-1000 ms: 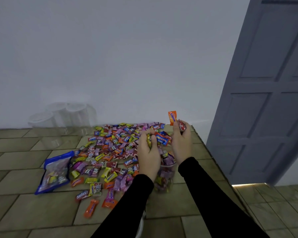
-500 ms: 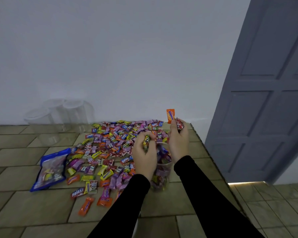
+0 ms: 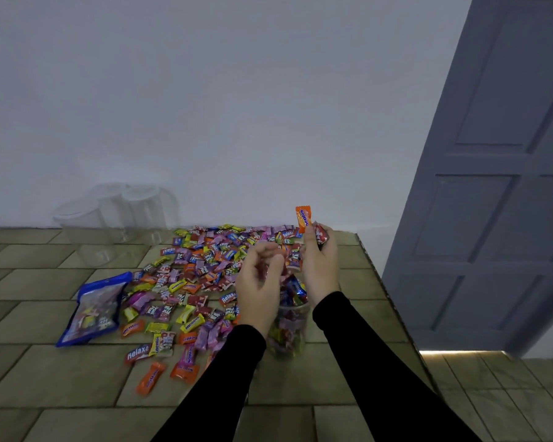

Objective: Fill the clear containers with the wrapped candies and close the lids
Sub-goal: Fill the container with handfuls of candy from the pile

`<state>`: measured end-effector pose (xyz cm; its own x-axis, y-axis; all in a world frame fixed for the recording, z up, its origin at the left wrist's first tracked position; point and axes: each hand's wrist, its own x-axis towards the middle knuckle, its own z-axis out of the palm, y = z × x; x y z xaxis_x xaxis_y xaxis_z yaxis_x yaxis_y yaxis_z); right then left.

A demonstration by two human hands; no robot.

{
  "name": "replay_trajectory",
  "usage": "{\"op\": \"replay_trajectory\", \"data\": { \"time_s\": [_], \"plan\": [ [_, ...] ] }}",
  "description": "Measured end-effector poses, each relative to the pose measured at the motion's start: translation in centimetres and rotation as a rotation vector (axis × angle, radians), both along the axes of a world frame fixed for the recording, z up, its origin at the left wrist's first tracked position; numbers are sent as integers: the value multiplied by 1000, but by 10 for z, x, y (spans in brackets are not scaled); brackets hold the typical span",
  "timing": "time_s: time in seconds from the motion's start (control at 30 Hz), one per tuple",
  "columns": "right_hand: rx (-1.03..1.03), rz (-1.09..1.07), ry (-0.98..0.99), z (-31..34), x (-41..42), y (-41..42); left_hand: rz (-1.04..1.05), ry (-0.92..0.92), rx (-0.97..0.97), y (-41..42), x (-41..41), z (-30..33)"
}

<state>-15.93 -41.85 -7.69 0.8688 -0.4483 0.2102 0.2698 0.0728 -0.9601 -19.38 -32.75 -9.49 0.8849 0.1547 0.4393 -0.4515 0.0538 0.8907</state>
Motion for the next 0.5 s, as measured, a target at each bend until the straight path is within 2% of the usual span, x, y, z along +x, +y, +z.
{"op": "replay_trajectory", "data": {
  "time_s": [0.17,0.27,0.43,0.5],
  "plan": [
    [4,16,11,1,-2,-2,-38,-16,-182,-2,-3,-4],
    [21,31,20,3,-6,-3,19,-25,-161,-4,-4,-14],
    [137,69,20,9,-11,-3,-113,233,-48,-6,6,-26],
    [216,99,-18,11,-13,-4,-132,247,-58,-6,9,-27]
  ]
}}
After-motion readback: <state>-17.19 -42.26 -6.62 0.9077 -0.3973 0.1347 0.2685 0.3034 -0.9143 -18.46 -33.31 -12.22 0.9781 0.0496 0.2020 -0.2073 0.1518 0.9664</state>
